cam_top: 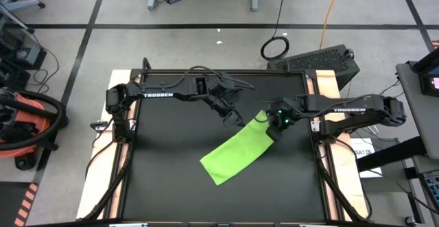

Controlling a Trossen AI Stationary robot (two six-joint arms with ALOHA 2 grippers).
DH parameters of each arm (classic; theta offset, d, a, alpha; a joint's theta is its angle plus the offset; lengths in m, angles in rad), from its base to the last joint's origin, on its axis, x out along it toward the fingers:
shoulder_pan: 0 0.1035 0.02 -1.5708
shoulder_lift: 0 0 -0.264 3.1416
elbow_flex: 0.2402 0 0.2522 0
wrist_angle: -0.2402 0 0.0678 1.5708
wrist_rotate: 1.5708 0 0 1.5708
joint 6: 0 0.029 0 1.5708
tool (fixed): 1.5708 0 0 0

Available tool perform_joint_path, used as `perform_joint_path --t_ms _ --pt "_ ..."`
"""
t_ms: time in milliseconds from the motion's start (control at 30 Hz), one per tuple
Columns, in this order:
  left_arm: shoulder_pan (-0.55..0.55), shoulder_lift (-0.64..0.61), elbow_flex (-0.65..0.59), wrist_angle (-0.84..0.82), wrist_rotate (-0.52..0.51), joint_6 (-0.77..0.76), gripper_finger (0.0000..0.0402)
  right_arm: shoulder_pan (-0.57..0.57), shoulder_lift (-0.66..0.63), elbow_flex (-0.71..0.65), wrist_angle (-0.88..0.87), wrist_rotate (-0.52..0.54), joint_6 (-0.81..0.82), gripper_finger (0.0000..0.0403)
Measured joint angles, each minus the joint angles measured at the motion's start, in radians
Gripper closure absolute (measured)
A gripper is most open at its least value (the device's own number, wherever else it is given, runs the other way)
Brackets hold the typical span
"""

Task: Roll towel
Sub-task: Roll the green microfiber towel

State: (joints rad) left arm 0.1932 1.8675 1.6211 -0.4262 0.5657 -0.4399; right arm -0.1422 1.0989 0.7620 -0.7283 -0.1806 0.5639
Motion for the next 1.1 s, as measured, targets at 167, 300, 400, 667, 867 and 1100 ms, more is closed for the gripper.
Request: perform_joint_path --t_ms 167,300,400,667,867,1100 --pt "0.0 0.0 0.0 0.025 -0.036 -0.088 0.0171 0.03 -0.058 0.0 0.01 0.013 -0.015 0.0402" --pt "0.0 0.0 0.0 0.062 -0.066 -0.102 0.0171 0.04 -0.08 0.024 0.007 0.034 -0.046 0.0402" --pt "0.0 0.0 0.0 0.067 -0.138 -0.103 0.0171 0.04 -0.08 0.061 -0.004 0.048 -0.082 0.0402" --pt "0.028 0.0 0.0 0.081 -0.203 -0.097 0.0171 0.039 -0.08 0.159 -0.03 0.055 -0.152 0.0402" --pt "0.047 0.0 0.0 0.105 -0.048 -0.001 0.0171 0.04 -0.08 0.21 -0.079 0.05 -0.201 0.0402" --pt "0.026 0.0 0.0 0.167 -0.126 0.425 0.0171 0.04 -0.08 0.26 -0.118 0.032 -0.253 0.0402"
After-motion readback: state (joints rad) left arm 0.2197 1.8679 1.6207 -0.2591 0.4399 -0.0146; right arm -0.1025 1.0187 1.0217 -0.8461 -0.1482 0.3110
